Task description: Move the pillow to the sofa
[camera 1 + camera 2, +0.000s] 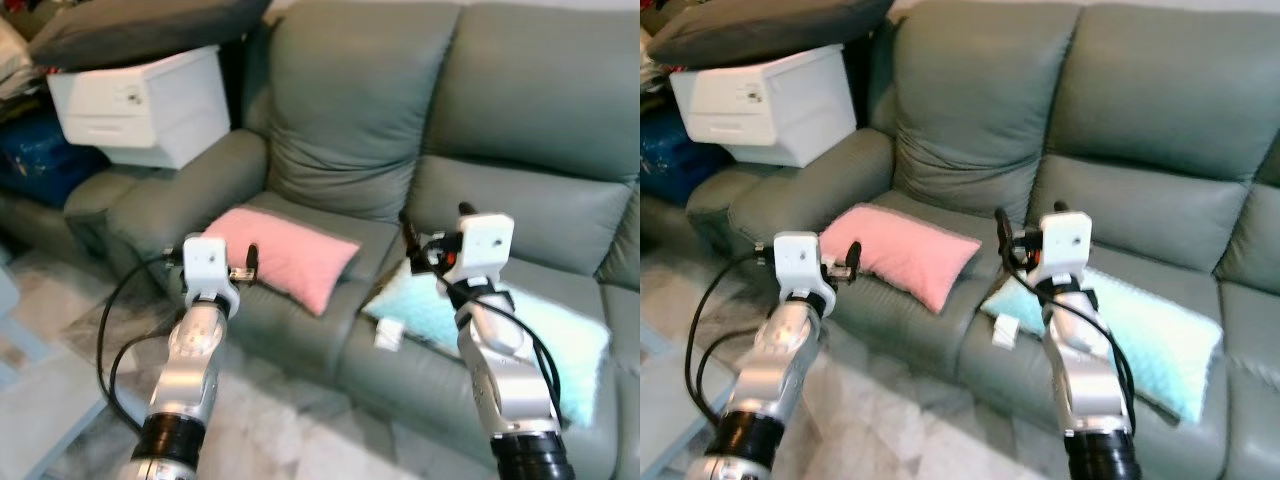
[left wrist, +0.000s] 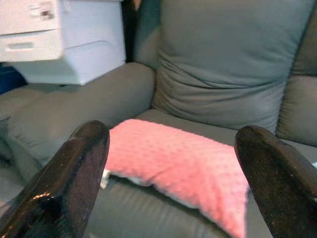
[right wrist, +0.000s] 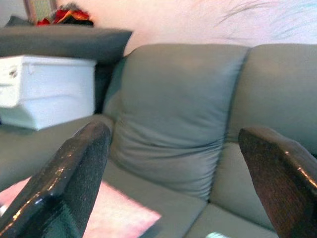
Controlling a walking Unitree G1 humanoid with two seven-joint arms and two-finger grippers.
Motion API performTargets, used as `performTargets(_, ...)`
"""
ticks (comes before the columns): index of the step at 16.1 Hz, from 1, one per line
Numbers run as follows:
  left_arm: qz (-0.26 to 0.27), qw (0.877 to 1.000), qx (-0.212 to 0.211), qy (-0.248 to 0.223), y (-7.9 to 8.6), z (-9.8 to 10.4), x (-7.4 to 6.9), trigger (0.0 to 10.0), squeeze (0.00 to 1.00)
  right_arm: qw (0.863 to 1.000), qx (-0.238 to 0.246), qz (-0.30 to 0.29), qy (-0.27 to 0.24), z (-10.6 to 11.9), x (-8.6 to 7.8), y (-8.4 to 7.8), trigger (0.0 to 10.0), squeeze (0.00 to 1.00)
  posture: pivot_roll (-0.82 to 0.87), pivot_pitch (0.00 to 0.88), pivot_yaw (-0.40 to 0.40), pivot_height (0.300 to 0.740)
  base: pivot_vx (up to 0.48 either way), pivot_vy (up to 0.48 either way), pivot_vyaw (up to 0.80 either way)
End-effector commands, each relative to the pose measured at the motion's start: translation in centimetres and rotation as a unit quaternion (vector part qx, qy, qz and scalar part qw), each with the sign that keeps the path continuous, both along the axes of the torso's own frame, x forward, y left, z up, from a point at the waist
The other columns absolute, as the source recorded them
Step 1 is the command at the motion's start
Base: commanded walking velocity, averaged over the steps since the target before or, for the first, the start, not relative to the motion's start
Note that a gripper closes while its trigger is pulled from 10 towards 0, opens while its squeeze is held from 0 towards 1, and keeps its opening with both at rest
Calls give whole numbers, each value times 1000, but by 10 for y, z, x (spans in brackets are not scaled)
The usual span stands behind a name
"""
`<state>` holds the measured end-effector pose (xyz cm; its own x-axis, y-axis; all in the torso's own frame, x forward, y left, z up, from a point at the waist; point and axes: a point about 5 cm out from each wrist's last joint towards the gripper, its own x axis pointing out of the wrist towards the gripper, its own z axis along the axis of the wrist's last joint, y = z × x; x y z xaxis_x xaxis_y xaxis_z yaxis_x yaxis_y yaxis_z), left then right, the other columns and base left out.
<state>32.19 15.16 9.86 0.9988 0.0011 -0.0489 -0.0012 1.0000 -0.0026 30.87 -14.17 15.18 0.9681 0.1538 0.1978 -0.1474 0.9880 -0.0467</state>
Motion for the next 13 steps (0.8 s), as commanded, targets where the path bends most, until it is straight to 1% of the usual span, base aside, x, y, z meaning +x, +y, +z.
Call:
performTargets(1, 11, 1000, 8, -5, 11, 3, -1, 10000, 0, 1000, 2, 15, -13, 8, 2, 9, 10000, 0, -94, 51, 84, 740, 0, 0, 0)
performTargets(2, 4, 1000, 10, -6, 9, 4, -1, 10000, 0, 1000, 2, 14, -13, 8, 2, 9, 10000, 0, -94, 50, 85, 740, 0, 0, 0)
performTargets(4, 1, 1000, -10, 1, 7, 2, -1, 10000, 0, 1000, 1, 13, -11, 8, 2, 9, 10000, 0, -93, 51, 84, 740, 0, 0, 0)
performTargets(6, -2, 1000, -4, -2, 5, 3, -1, 10000, 0, 1000, 1, 12, -11, 8, 2, 9, 10000, 0, -94, 50, 83, 740, 0, 0, 0)
performTargets(12, -6, 1000, -10, 5, 2, 2, 0, 10000, 0, 1000, 1, 12, -11, 9, 4, 10, 10000, 0, -89, 45, 86, 740, 0, 0, 0)
performTargets(13, -7, 1000, -10, 6, 2, 2, -1, 10000, 0, 1000, 2, 12, -10, 9, 4, 10, 10000, 0, -89, 45, 86, 740, -266, 0, 0)
